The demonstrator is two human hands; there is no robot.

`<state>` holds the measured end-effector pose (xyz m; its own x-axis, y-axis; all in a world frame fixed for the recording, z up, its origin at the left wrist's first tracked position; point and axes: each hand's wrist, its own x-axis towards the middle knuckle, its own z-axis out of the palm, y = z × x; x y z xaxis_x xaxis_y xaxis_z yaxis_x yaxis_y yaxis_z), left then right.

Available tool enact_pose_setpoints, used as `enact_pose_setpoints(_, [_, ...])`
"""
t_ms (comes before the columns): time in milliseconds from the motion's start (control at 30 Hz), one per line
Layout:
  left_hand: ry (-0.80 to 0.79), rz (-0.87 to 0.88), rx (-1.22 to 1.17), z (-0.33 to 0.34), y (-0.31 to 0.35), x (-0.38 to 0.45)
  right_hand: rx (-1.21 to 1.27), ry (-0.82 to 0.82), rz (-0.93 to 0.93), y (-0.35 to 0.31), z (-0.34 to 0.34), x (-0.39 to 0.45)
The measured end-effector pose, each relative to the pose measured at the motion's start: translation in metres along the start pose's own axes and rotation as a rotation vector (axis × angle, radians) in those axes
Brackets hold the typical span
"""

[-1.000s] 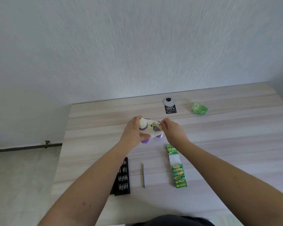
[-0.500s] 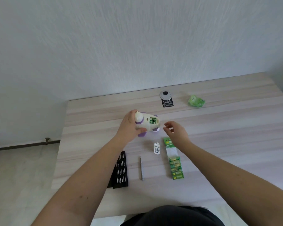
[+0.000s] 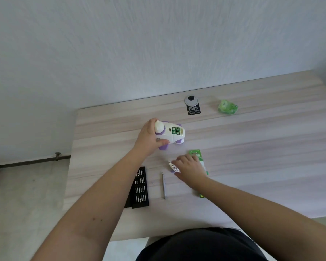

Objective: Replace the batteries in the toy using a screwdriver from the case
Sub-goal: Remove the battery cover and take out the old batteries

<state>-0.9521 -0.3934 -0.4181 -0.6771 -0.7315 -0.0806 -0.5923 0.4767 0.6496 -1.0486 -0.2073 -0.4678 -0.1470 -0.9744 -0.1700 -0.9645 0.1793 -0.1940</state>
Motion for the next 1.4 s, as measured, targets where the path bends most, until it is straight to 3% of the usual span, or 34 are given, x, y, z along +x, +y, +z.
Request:
enact_pose_setpoints(200, [-0.01,0.002,-0.022,0.0,-0.001,0.001,0.012,-0.195,-0.076,-0.009,0.024,0.0])
enact_pose_setpoints(367, [-0.01,0.007,-0.042,0.001,-0.003,0.002,0.151,-0.127,-0.051,-0.002,0.023,-0.007])
enact_pose_setpoints(567, [-0.002,-0.01,-0.09,0.002,-0.003,0.005,0.636,0.164,0.15,0.022,-0.006,-0.013])
enact_pose_setpoints(767, [-0.005,-0.032,-0.122,0.002,-0.003,0.004,0.762,0.214,0.417,0.07,-0.03,-0.033])
enact_pose_setpoints(933, [0.009,-0.031,-0.112,0.003,-0.003,0.005,0.991,0.107,0.668,0.106,-0.021,-0.056])
enact_pose_setpoints(1400, [0.012,-0.052,-0.148,0.001,0.006,0.003,0.838,0.12,0.775,0.132,-0.003,-0.061])
